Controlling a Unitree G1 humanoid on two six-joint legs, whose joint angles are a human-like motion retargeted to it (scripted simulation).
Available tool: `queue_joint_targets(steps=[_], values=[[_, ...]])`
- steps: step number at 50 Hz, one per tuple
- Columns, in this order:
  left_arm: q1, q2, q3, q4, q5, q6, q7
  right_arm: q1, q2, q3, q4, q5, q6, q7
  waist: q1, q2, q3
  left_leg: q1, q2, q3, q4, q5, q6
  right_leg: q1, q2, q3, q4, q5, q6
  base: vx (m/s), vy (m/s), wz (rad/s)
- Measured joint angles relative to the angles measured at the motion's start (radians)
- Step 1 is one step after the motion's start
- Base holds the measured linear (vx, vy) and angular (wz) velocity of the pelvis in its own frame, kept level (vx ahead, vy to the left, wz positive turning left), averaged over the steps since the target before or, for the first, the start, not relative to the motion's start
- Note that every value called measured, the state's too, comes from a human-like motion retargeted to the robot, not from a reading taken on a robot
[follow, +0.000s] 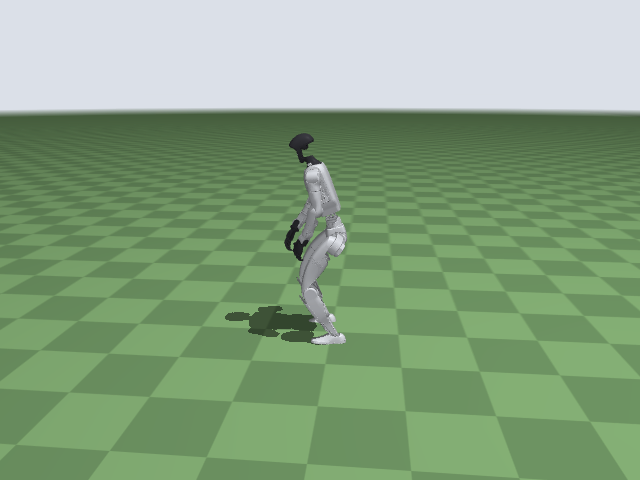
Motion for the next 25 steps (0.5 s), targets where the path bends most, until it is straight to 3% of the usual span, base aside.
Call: queue_joint_targets(steps=[20,25], values=[[0.019,0.029,-0.001,-0.060,-0.037,0.008,-0.075,0.040,-0.033,-0.063,-0.072,0.037,0.038,0.046,-0.002,-0.017,0.001,0.049,-0.007,0.052,-0.109,0.027,0.021,0.008,-0.001,0.037,-0.081,0.052,0.033,0.00,0.00,0.00],[0.011,0.138,0.038,-0.146,-0.064,0.009,-0.080,0.089,-0.125,-0.133,-0.189,0.044,0.054,0.044,0.001,-0.013,0.010,0.054,-0.007,0.065,-0.122,0.029,0.030,0.007,0.001,0.047,-0.095,0.060,0.040,0.00,0.00,0.00]])
